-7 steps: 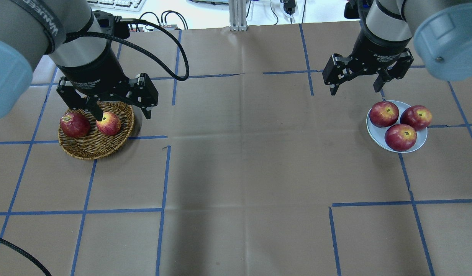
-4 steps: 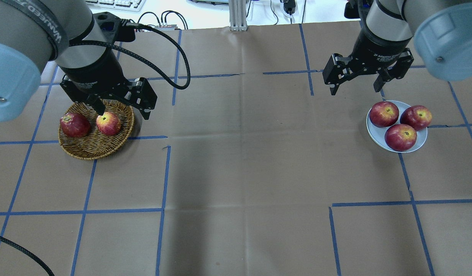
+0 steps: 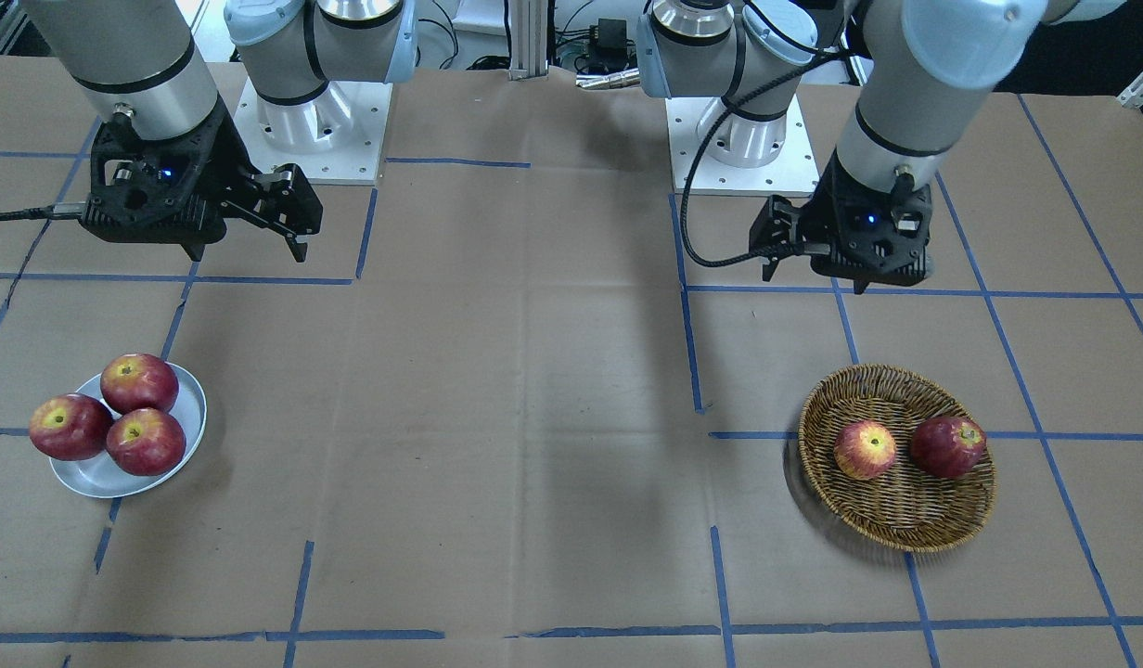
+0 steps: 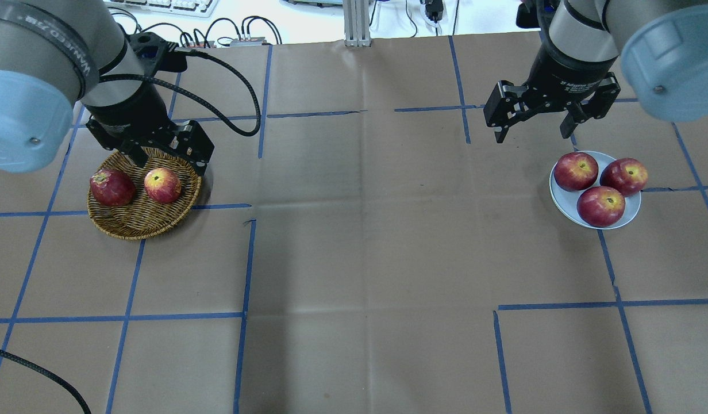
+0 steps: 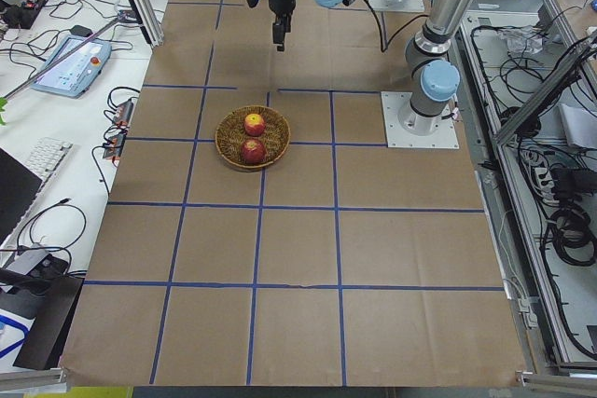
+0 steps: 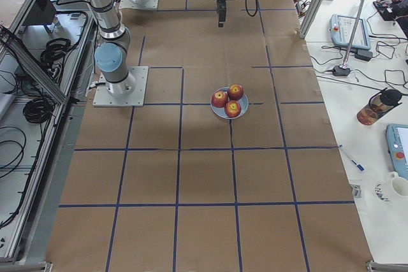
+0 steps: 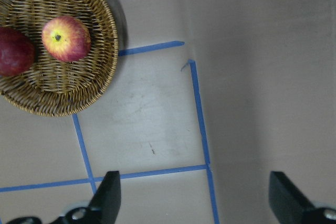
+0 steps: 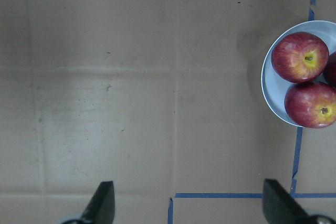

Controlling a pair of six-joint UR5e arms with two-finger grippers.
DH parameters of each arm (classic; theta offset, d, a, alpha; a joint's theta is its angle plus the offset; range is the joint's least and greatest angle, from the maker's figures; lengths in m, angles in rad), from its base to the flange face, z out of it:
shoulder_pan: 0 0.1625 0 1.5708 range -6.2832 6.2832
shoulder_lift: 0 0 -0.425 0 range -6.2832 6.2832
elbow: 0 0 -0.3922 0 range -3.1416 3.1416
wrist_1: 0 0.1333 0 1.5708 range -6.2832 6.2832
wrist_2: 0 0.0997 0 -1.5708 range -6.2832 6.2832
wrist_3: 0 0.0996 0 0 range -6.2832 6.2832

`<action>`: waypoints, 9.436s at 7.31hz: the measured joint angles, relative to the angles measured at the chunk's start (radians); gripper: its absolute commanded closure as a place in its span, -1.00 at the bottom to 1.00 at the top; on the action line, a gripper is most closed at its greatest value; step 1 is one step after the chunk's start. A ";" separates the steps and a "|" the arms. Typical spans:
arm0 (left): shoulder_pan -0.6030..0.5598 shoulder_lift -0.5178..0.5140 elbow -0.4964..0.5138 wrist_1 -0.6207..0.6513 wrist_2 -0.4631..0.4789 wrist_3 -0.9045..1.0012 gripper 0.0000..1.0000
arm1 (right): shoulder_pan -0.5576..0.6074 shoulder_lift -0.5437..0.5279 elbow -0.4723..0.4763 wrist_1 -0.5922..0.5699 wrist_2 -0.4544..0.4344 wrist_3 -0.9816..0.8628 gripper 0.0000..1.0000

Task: Transfer apple from basket to plate
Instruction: 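Lower the left gripper over the yellow-red apple in the wicker basket, then close the left gripper on the yellow-red apple in the basket, then lift the apple with the left gripper and carry it toward the table center, then set the apple on the table and open the left gripper, then raise the left gripper back over the basket while the right gripper moves toward the apple, then lower the right gripper onto the apple and close it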

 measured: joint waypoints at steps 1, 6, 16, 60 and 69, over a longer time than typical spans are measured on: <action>0.041 -0.054 -0.050 0.135 0.000 0.079 -0.97 | 0.000 0.000 0.001 0.000 0.000 0.000 -1.00; 0.173 -0.263 -0.072 0.353 -0.004 0.239 -0.97 | 0.000 0.000 0.001 0.000 0.000 0.000 -1.00; 0.181 -0.426 -0.071 0.516 -0.016 0.253 -0.40 | 0.000 0.000 0.002 0.000 0.000 0.000 -1.00; -0.242 0.168 0.148 -0.295 -0.004 -0.266 -0.98 | 0.358 0.395 -0.001 -0.458 -0.054 0.453 -1.00; -0.236 0.195 0.132 -0.281 0.034 -0.255 -0.98 | 0.400 0.577 -0.004 -0.597 -0.043 0.440 0.01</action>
